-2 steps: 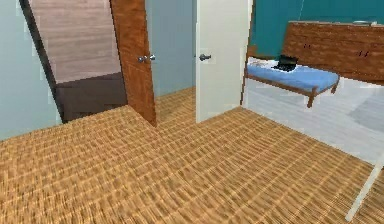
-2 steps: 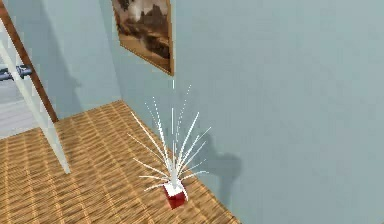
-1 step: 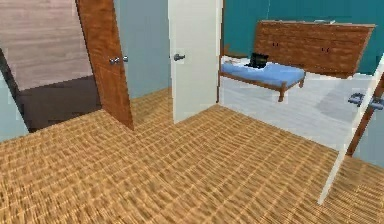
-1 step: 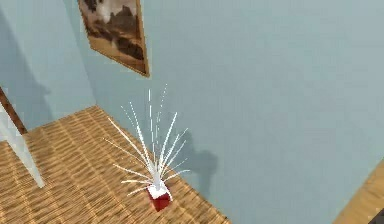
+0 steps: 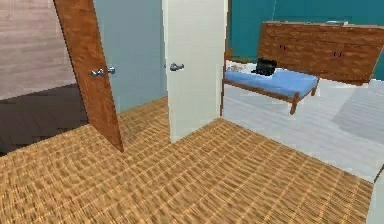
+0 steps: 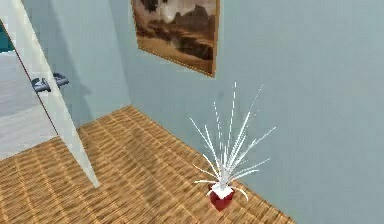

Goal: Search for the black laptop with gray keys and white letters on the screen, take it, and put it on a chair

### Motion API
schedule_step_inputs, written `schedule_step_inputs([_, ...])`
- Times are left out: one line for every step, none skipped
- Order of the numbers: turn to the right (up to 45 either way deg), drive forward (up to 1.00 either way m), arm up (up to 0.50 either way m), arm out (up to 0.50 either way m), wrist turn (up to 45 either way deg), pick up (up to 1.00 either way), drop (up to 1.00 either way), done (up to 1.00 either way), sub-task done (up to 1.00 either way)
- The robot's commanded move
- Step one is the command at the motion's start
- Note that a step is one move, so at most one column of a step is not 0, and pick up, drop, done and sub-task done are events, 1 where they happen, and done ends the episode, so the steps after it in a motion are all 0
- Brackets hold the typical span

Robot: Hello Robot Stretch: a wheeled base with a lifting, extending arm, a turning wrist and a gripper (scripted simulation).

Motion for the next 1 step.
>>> schedule_step_inputs([24.0, 0.0, 0.0, 0.0, 0.0, 0.0, 0.0, 0.0, 0.0])
